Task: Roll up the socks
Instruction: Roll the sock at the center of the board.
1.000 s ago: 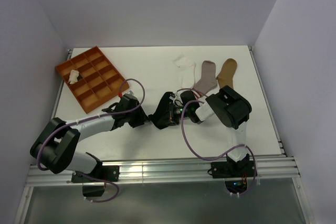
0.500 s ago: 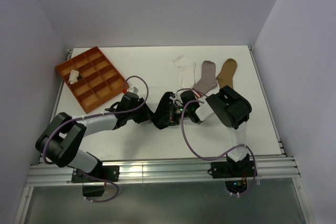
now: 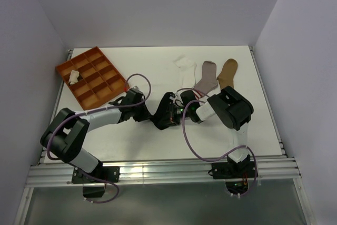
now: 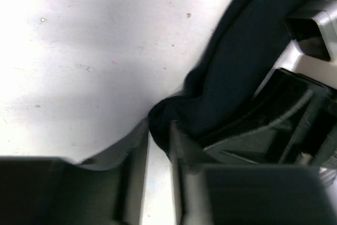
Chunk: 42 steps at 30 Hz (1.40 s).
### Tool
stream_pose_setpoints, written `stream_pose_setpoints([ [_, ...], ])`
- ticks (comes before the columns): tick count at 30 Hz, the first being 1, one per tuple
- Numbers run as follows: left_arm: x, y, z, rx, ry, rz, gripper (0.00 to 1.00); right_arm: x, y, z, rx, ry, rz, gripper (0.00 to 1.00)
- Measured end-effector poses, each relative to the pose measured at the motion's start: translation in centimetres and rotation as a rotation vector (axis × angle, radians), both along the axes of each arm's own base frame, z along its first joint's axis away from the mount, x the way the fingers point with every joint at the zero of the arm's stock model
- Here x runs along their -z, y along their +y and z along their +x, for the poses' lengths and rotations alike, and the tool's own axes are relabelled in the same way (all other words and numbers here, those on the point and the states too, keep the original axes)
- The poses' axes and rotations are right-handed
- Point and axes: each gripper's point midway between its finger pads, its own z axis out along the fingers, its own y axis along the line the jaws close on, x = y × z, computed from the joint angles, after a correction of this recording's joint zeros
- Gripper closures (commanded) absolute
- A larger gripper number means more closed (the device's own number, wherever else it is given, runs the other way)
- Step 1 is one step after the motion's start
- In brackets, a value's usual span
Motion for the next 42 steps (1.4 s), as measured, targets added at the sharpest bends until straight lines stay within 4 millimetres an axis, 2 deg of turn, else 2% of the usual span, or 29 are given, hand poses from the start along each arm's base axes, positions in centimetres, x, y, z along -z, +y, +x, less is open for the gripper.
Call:
stream_pose_setpoints([
  [3, 0.5, -0.2, 0.0, 0.016, 0.042, 0.043, 0.87, -0.1, -0.2, 0.0, -0.004, -0.019, -0.016, 0.95],
  [7, 0.6, -1.1, 0.2, 0.052, 0.078, 0.09, 0.95, -0.1, -0.3, -0.2, -0.011, -0.049, -0.048, 0.93],
  [8, 0.6, -1.2, 0.3, 0.059, 0.081, 0.105, 0.99, -0.1, -0.3, -0.2, -0.013, -0.057, -0.056, 0.89],
  [10, 0.7, -1.4, 0.3, 0.071, 0.095, 0.14, 1.0, -0.2, -0.3, -0.3, -0.015, -0.075, -0.07, 0.86],
  [17, 0.8, -1.7, 0.3, 0.105, 0.141, 0.221, 1.0, -1.0, -0.7, -0.2, 0.001, -0.227, -0.165, 0.63],
  [21, 0.8, -1.7, 0.3, 0.13, 0.171, 0.263, 1.0, -2.7, -1.4, 0.3, 0.045, -0.406, -0.265, 0.58],
  [25, 0.8, -1.7, 0.4, 0.154, 0.201, 0.296, 1.0, -5.6, -1.3, 0.8, 0.085, -0.622, -0.327, 0.57],
  [27, 0.9, -1.7, 0.4, 0.163, 0.215, 0.31, 1.0, -7.0, -0.9, 0.5, 0.087, -0.731, -0.346, 0.57],
  [30, 0.9, -1.8, 0.4, 0.181, 0.228, 0.325, 1.0, -7.7, -0.4, -0.1, 0.071, -0.836, -0.376, 0.57],
  [37, 0.9, -1.7, 0.4, 0.204, 0.24, 0.341, 1.0, -6.5, 0.2, -1.0, 0.003, -0.967, -0.466, 0.57],
  [42, 0.9, -1.7, 0.3, 0.209, 0.243, 0.343, 1.0, -4.0, 0.0, -1.3, -0.052, -0.966, -0.535, 0.58],
])
